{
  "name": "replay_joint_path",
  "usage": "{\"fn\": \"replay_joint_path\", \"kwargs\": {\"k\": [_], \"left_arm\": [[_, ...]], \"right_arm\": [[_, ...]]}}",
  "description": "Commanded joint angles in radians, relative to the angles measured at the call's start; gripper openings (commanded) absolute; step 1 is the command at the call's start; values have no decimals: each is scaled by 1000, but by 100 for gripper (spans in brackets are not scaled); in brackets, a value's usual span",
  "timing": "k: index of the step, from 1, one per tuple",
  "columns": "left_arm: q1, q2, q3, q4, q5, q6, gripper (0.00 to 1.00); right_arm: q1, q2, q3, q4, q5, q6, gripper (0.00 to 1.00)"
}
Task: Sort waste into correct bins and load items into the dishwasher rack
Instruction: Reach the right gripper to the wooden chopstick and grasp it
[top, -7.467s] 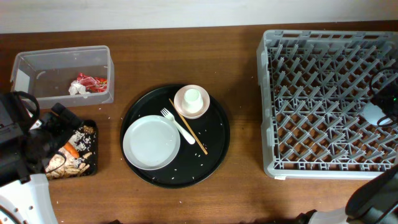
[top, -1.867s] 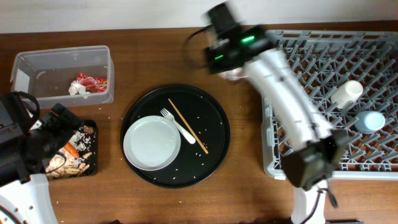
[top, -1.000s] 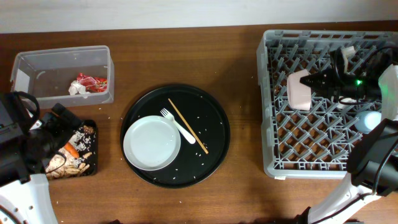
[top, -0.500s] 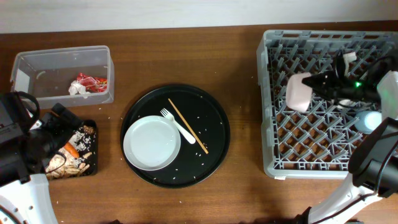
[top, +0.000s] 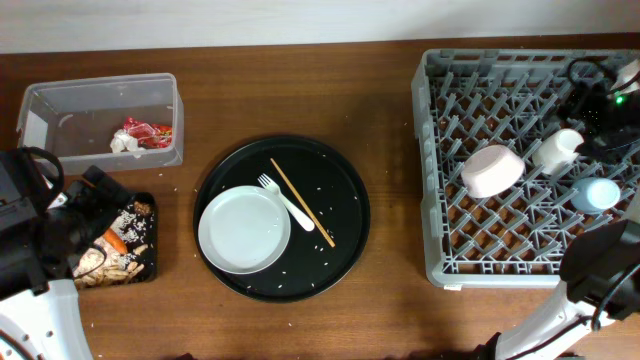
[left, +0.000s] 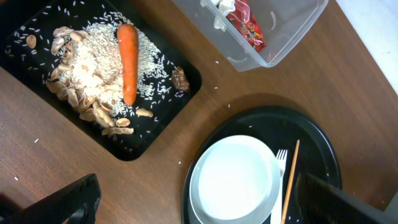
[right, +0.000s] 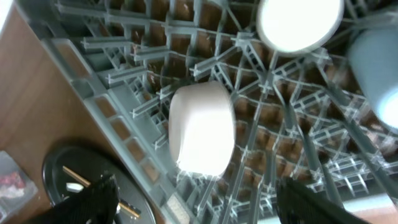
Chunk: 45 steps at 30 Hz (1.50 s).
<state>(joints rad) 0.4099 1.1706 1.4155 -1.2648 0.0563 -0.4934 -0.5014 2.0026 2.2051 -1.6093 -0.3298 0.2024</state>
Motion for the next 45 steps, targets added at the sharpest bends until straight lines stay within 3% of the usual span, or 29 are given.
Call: {"fn": "replay_joint_path", "kwargs": {"k": [1,5,9,11,14,18,22,25,29,43,44,45], "left_arm": [[4,-1,-4,2,7,13,99],[3,-1,-4,2,7,13,99],[4,-1,-4,2,7,13,99],[4,-1,-4,2,7,13,99],[3,-1,-4,2,7,13,99],[4,-1,-4,2,7,13,99],[3,-1,-4,2,7,13,99],[4,-1,-4,2,7,13,99],[4,-1,-4,2,7,13,99],[4,-1,-4,-4,7,13,99],[4,-1,-4,-4,7,13,99],[3,-1,-4,-4,7,13,99]], "right_arm": [[40,-16,153,-90,40,11,82],[260,-65,164,-89,23,-69,83],[602,-51,160,-47,37,-204,85],[743,-18,160,-7,121,-202,85],[919,102,160,20,144,-195,72],[1034,261,160,77,144,-192,64],[1103,410,160,169,163,-168,62],[1113,464,160,216,177,-137,55],[1123,509,153,246,187,-115,53],[1145,518,-65,395,200,-106,54],[1145,518,-66,396,229,-79,53],[1146,518,-69,395,288,-38,43]]}}
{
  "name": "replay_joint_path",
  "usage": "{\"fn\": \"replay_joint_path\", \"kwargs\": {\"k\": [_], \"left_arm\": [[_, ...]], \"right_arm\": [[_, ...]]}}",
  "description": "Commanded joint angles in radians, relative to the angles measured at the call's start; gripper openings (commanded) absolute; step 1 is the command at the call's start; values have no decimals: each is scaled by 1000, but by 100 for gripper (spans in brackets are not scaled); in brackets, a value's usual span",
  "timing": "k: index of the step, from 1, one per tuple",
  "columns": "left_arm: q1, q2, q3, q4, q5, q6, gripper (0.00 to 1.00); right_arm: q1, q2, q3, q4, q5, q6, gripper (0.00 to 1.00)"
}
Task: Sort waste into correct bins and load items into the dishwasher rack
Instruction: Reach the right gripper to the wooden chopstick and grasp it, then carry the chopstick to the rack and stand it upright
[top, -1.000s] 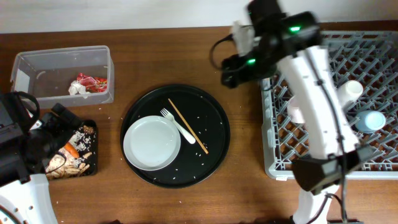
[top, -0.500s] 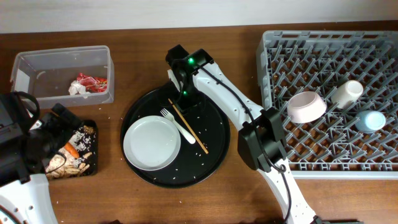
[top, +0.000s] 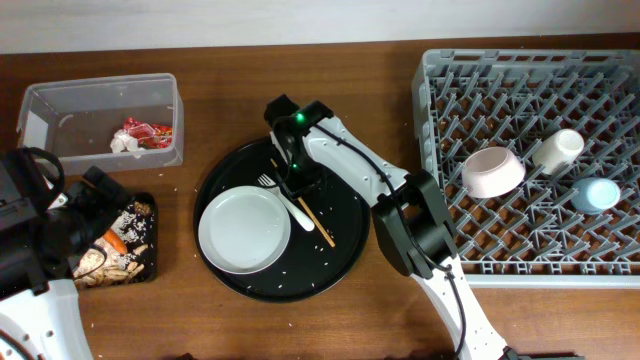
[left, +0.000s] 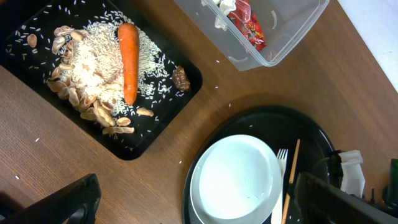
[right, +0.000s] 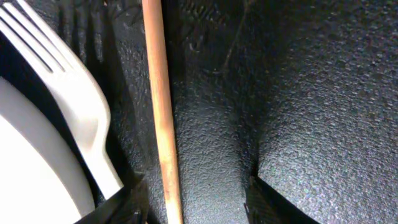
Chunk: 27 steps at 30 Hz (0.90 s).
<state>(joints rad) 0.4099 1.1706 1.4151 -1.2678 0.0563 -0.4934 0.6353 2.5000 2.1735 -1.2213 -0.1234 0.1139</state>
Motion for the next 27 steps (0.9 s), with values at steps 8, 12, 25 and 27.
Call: {"fn": "replay_joint_path", "kwargs": {"k": [8,12,25,27], "left_arm": [[4,-1,-4,-1,7,13,99],[4,-1,-4,-1,7,13,99],[4,-1,-4,-1,7,13,99],[3,-1,-4,-1,7,13,99]], "right_arm": [[33,20,-37,4,160,91,19],[31,20,-36,-2,189,117,4],[-262,-214,304,-323,184,118,4],[-370,-270,348,-385,185,89,4]]}}
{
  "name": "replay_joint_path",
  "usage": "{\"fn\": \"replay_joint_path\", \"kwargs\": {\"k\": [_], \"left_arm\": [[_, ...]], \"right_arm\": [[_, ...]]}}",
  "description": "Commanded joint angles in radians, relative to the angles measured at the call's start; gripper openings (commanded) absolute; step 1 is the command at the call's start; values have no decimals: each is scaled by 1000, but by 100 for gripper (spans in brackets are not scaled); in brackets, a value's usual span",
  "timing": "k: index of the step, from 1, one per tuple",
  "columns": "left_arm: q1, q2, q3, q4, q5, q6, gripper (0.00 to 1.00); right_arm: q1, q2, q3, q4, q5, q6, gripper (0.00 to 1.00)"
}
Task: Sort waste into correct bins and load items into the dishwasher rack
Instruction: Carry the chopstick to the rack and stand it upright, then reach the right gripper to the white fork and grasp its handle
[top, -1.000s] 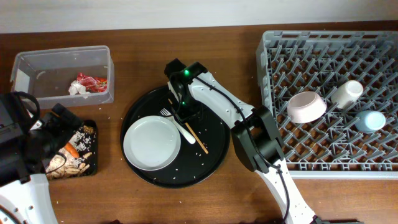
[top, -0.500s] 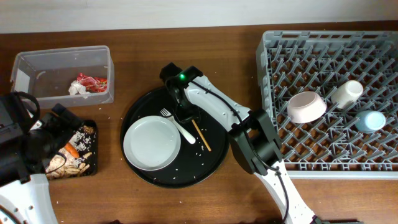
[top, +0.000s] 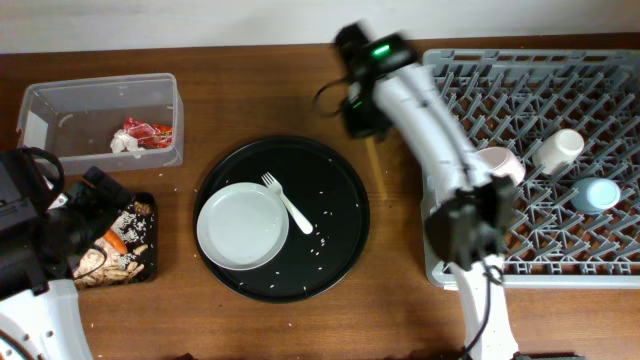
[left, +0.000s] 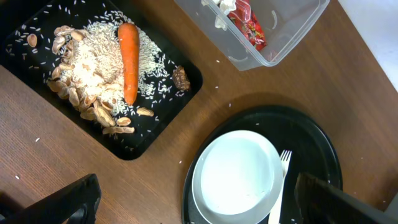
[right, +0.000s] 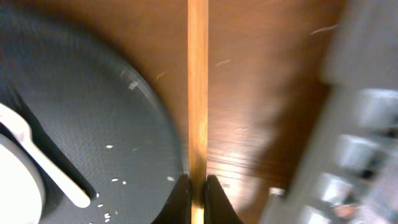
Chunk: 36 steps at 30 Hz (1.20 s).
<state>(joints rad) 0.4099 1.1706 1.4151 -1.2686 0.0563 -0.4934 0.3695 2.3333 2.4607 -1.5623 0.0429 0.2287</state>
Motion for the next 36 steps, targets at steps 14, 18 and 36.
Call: {"fn": "replay_joint_path", "kwargs": {"k": [14,18,36], "left_arm": [[4,-1,-4,0,7,13,99],[4,-1,-4,0,7,13,99],[4,-1,-4,0,7,13,99]], "right_arm": [[-402,-80,-73,44,-92,-174,4],[-374,-80,-216,171,-92,-174,4],[-219,-167,-180,99,-264,-183,86]]}}
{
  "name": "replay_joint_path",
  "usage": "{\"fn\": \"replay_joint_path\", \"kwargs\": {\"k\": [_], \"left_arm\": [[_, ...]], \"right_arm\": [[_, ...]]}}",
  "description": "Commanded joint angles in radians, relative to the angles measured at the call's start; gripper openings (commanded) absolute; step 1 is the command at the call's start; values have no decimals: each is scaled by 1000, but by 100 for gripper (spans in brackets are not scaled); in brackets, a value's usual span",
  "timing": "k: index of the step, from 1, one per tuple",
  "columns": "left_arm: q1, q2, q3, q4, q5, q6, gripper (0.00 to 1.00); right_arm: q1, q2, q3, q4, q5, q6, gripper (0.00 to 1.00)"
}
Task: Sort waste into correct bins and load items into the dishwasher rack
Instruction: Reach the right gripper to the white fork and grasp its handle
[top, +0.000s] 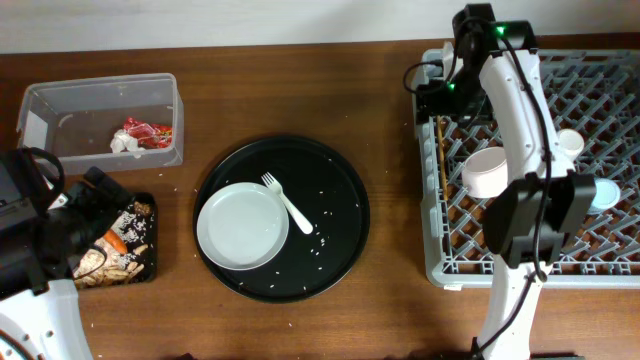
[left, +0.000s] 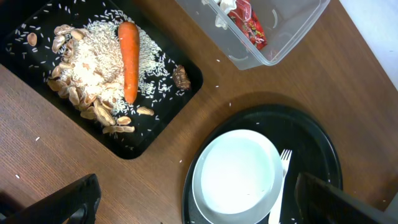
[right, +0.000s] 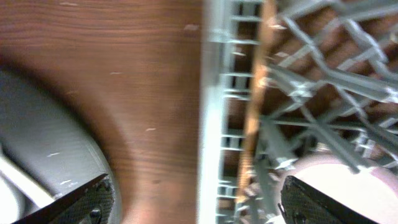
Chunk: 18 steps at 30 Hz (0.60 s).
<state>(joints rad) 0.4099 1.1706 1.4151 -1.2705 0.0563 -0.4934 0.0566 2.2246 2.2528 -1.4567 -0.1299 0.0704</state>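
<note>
A wooden chopstick (right: 254, 112) lies along the left side of the grey dishwasher rack (top: 530, 262), and shows from above as a thin stick (top: 437, 150). My right gripper (right: 193, 200) is open just over the rack's left wall, holding nothing. A white plate (top: 243, 228) and a white fork (top: 287, 205) lie on the round black tray (top: 340, 200). My left gripper (left: 198, 202) is open and idle above the table between the food tray and the plate.
A pink bowl (top: 487, 170), a white cup (top: 565, 145) and a pale blue cup (top: 603, 192) sit in the rack. A clear bin (top: 100, 100) holds wrappers. A black rectangular tray (left: 99, 74) holds rice, shells and a carrot (left: 129, 59).
My right gripper was shut on the chopstick over the table between the round tray and the rack. Now the chopstick lies in the rack's left side and the gripper is open above it.
The chopstick lay beside the fork on the round tray while my right gripper was open over the rack. Then the gripper was down at the chopstick on the tray. Then it held the chopstick clear of the tray. Now the chopstick rests in the rack. The left arm stayed put.
</note>
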Motion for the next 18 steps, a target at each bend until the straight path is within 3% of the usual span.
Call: {"fn": "replay_joint_path", "kwargs": {"k": [1,4,11,18], "left_arm": [[4,-1,-4,2,7,13,99],[3,-1,-4,2,7,13,99],[4,-1,-4,2,7,13,99],[4,-1,-4,2,7,13,99]], "right_arm": [[121,-55,21,-6,-91,-39,85],[296,-39,-61,1,11,-60,85],[491,-24,-284,128,9,-55,84],[632,-24,-471,365,61,-52,82]]}}
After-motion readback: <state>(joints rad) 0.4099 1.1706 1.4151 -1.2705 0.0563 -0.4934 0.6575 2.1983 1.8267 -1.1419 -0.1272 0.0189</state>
